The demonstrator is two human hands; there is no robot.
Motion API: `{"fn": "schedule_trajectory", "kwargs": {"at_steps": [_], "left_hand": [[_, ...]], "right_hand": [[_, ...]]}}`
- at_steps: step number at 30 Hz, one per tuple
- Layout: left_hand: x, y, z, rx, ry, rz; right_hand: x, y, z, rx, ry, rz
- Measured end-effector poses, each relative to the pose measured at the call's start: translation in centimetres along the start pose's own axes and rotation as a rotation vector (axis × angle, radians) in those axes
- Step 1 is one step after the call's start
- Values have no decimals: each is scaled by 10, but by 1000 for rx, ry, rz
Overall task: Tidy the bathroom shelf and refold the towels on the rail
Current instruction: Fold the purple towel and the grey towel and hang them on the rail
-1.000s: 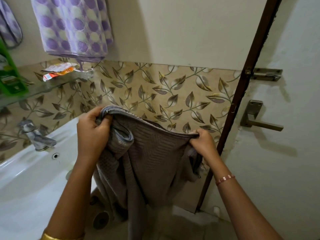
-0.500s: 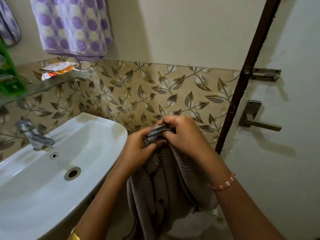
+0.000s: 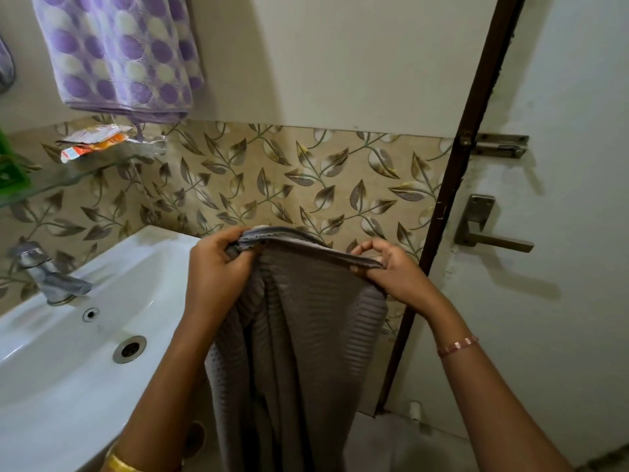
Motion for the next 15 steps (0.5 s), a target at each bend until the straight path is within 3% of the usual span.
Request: {"fn": "schedule_trajectory", "kwargs": {"at_steps": [6, 10, 15], "left_hand": [[-21, -14, -14, 107, -80, -76], [-28, -18, -20, 122, -125, -85], [-32, -17, -25, 122, -129, -66]], "right_hand": [[6, -5, 2, -74, 453, -49], [-9, -5, -4, 79, 772, -282], [-20, -8, -9, 202, 523, -356]]}}
Point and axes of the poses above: each hand's wrist, its own y-axis away from the middle knuckle, its own z-axis out of the palm, x = y × z, the point moved 2 cm from there along -y, towards the middle knuckle, and after that the axes turned 15 degrees about -z, right-handed, at the moved point
